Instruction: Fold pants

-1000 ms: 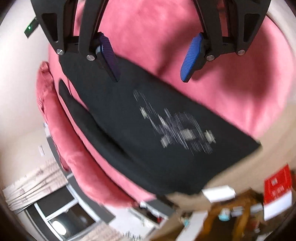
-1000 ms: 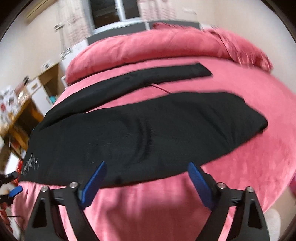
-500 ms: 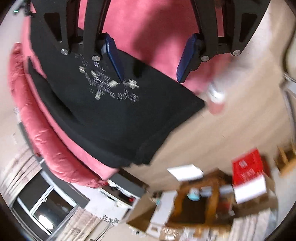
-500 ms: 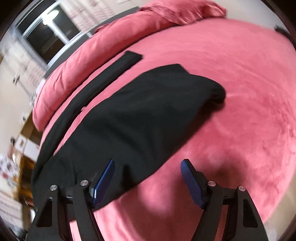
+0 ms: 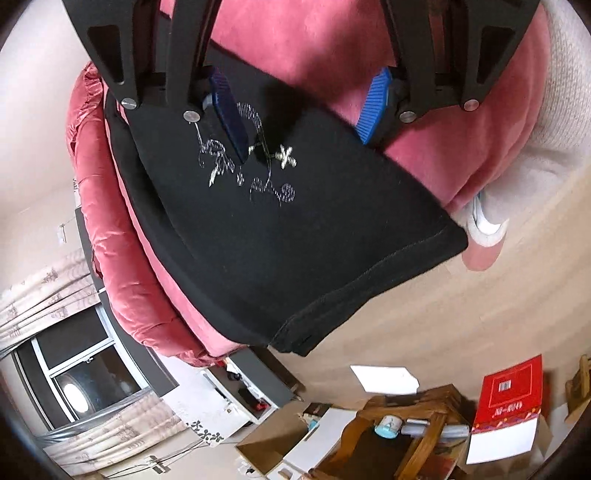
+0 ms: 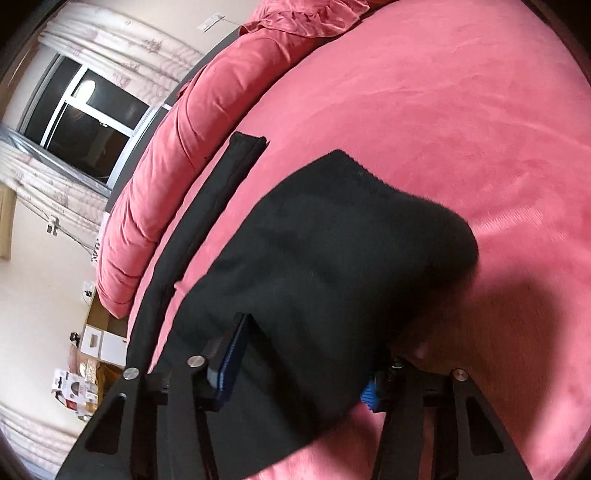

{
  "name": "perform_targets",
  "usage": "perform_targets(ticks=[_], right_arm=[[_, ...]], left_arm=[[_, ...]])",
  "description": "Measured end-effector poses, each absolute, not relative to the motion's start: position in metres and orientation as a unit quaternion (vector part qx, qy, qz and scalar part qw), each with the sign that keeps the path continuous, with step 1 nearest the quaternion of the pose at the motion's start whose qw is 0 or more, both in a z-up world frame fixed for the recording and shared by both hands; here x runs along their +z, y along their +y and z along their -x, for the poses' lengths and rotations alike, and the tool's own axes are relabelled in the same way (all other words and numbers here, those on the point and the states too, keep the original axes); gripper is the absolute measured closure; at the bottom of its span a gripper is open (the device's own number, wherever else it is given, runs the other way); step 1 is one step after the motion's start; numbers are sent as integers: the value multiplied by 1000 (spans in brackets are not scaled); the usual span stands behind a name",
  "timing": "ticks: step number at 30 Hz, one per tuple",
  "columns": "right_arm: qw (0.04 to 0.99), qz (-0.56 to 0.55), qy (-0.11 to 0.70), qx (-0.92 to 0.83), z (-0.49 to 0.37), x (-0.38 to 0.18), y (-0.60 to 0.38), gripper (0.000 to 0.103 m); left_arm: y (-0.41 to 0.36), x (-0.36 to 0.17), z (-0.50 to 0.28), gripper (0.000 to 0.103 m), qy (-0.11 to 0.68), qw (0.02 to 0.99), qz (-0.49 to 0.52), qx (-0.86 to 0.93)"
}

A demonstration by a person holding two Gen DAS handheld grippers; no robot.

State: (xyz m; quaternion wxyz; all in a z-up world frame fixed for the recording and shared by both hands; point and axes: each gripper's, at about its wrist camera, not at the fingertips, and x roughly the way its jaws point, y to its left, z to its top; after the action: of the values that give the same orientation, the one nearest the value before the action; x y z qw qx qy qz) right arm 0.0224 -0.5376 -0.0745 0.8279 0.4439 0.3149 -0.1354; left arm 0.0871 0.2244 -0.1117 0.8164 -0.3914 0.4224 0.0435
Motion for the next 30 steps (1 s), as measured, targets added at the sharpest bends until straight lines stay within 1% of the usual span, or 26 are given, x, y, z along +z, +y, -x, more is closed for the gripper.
perform_targets(ticks=[1, 2, 3, 4, 5, 6, 7, 8, 9, 17, 22, 25, 28, 30], right_arm=[[828, -439, 320, -137, -26, -74, -539, 59], [829, -430, 328, -140, -31, -73, -540, 69], [830, -424, 334, -142, -35, -72, -540, 75], [830, -419, 339, -143, -38, -72, -540, 84], [830, -420, 340, -140, -40, -71, -541, 90], [830, -422, 338, -137, -40, -69, -542, 93], [833, -419, 335, -136, -38, -66, -543, 95], [840, -408, 332, -138, -37, -61, -542, 96], [846, -396, 327, -142, -35, -56, -542, 96], [871, -354, 303, -158, -8, -20, -544, 96], [873, -344, 298, -172, 20, -5, -557, 96], [872, -337, 300, -188, 37, -7, -568, 96], [863, -344, 314, -197, 44, -23, -577, 96], [851, -349, 333, -209, 44, -41, -579, 95]], left_arm=[[224, -111, -88, 46, 422, 819, 385, 46], [223, -110, -88, 48, 422, 824, 376, 50], [221, -110, -89, 50, 423, 827, 366, 55], [220, -110, -93, 55, 428, 829, 355, 63], [220, -110, -92, 67, 433, 829, 347, 70], [220, -109, -93, 73, 439, 829, 340, 74], [221, -108, -93, 83, 441, 828, 339, 69], [222, -107, -93, 90, 441, 829, 338, 62], [223, -105, -92, 93, 441, 831, 333, 57], [216, -70, -65, 96, 428, 848, 312, 16], [206, -57, -43, 96, 451, 844, 289, -4], [198, -62, -31, 96, 474, 838, 271, -5], [189, -79, -28, 96, 506, 829, 239, 5], [185, -88, -29, 92, 523, 820, 231, 16]])
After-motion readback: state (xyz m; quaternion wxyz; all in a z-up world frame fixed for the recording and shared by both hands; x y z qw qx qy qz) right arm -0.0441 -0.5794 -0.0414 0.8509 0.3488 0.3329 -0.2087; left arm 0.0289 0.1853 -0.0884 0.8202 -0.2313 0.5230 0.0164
